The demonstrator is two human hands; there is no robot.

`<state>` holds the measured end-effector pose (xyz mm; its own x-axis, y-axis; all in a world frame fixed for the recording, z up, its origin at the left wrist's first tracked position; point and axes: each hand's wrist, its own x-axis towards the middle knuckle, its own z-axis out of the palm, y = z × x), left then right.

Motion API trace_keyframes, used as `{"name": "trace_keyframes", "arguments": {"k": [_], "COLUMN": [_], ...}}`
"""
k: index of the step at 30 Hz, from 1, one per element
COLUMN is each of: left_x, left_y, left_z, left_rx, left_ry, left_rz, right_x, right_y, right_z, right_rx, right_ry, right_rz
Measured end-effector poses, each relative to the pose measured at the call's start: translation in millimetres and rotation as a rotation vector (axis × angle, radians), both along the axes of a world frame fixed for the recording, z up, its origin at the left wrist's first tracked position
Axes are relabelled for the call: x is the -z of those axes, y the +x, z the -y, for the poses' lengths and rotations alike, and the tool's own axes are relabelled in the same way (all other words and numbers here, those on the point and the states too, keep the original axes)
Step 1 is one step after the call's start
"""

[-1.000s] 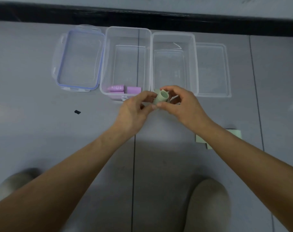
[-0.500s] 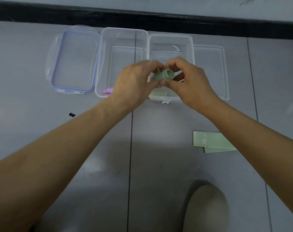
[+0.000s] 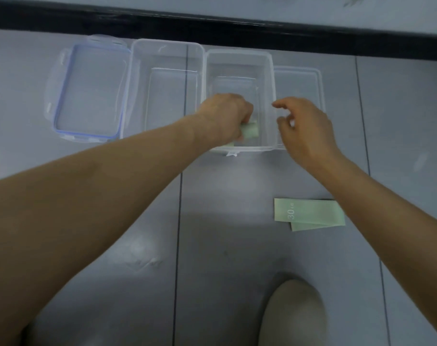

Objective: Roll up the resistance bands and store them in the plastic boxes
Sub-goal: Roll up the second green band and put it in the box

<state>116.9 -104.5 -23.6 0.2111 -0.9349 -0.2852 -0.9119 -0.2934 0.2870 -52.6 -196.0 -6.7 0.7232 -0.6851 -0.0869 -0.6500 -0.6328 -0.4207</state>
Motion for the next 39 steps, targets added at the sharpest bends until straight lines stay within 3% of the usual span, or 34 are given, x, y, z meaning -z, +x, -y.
{"name": "trace_keyframes", "arguments": {"k": [5,16,24,31,39], "left_x": [20,33,30,29,26], "left_y": [-17,-20,-16,-15,-17], "left_z": [13,11,8,7,5], "left_rx": [-0.01,-0.052,-0.015,0.001,0.053], "left_ry": [0.028,-0.024,0.042,0.022,0.051], "left_rz": [-0.055,-0.101,-0.047,-0.115,-0.047], "right_x": [23,36,44,44,37], "right_y": [-29,-42,-43,-42,-31], "right_z": [-15,-10,-14,-16,-11], "right_rx": [-0.017,-0.003,0.009,0.006,-0.153], "right_ry": [0.172,0.325,0.305,0.287,0.218], "right_rz": [0.016,0.057,0.076,0.069,-0.099]}}
